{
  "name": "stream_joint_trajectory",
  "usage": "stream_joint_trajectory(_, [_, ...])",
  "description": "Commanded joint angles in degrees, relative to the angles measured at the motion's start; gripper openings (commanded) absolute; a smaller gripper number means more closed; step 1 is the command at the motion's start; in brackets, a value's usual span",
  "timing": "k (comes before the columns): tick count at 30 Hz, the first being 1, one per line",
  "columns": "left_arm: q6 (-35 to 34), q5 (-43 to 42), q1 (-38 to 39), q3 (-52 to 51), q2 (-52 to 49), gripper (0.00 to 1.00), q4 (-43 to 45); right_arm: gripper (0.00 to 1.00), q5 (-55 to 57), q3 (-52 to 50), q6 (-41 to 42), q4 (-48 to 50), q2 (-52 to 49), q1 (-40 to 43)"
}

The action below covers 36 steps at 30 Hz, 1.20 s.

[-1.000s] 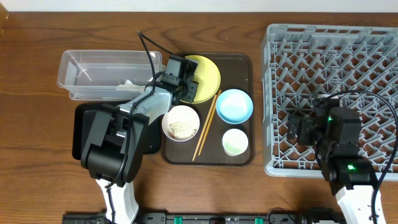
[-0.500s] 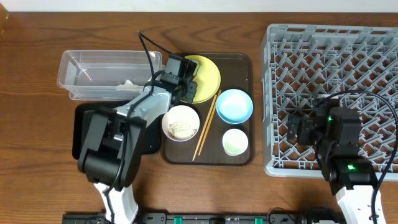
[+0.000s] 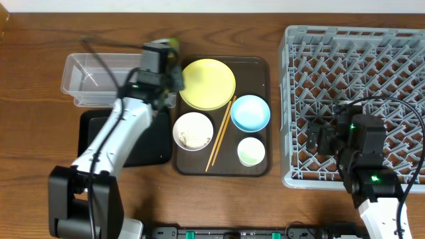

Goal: Sort waste into correct bins and load items into the dishwasher rack
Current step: 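Carry the wrapper to the clear bin and release it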

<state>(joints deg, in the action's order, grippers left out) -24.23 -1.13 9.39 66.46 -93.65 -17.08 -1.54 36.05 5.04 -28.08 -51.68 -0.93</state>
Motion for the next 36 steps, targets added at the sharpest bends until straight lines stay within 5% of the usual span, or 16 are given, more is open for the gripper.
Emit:
stream_joint_trajectory(1, [-22.6, 1.8, -4.4, 0.1, -0.3, 0.06, -1.5, 0.99, -0.2, 1.3, 0.5, -0.1, 0.3, 0.6])
stream_joint_trajectory(7, [-24.5, 1.9, -8.3, 0.1, -0.7, 0.08, 0.2, 0.99, -0.2, 1.3, 0.5, 0.0, 0.3, 0.6])
stream_joint_trajectory(12, [-24.5, 2.3, -8.6, 0.1, -0.7, 0.26, 0.2, 0.99, -0.2, 1.3, 0.5, -0.1, 0.3, 0.6])
stream_joint_trajectory(20, [-23.9, 1.6, -8.6, 0.1, -0.6, 0.34, 0.2, 0.99, -0.2, 1.3, 0.5, -0.1, 0.3, 0.6])
stream_joint_trajectory(28, [-13.9, -3.1, -8.0, 0.1, -0.4, 0.34, 0.2, 0.99, -0.2, 1.3, 0.5, 0.0, 0.3, 0.6])
stream_joint_trajectory(36, [3.2, -7.7, -1.7, 0.1, 4.5, 0.39, -2.4, 0.99, -0.2, 1.3, 0.5, 0.0, 0.3, 0.6])
